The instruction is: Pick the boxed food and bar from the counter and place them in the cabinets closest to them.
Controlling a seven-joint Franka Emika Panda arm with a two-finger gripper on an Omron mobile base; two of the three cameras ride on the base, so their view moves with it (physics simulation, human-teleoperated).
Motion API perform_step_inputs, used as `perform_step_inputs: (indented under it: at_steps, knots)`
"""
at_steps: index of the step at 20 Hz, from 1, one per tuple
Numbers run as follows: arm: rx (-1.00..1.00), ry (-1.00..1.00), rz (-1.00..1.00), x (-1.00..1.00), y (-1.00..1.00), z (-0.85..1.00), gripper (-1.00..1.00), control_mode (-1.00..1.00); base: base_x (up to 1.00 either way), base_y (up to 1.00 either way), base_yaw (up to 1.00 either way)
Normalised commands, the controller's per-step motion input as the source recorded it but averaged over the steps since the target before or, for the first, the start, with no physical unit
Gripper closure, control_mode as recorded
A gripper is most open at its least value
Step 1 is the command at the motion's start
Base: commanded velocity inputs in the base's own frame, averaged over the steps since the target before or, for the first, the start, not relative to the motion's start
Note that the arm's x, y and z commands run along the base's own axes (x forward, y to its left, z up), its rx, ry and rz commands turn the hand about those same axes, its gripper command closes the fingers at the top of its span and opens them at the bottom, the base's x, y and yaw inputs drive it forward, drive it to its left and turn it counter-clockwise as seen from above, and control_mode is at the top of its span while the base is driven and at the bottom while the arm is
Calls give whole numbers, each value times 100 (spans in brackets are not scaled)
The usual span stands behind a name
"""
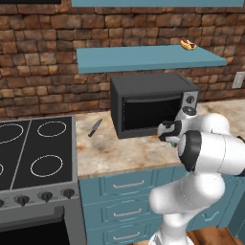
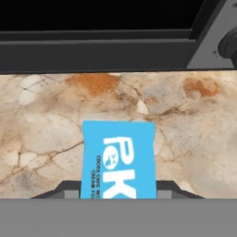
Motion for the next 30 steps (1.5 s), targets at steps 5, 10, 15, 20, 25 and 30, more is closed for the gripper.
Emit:
perform_step_inputs:
  at_steps: [5, 10, 15, 20, 25, 30]
  knots:
    - [0, 4, 0, -32, -1, 65, 100, -100, 0, 0, 0]
    - [0, 3, 0, -56, -6, 62, 100, -100, 0, 0, 0]
    - [0, 3, 0, -57, -2, 71, 100, -100, 0, 0, 0]
    - [0, 0, 1, -55, -2, 76, 100, -100, 0, 0, 0]
    - [0, -4, 4, -35, 1, 80, 100, -100, 0, 0, 0]
    - [0, -7, 5, -17, 9, 72, 100, -100, 0, 0, 0]
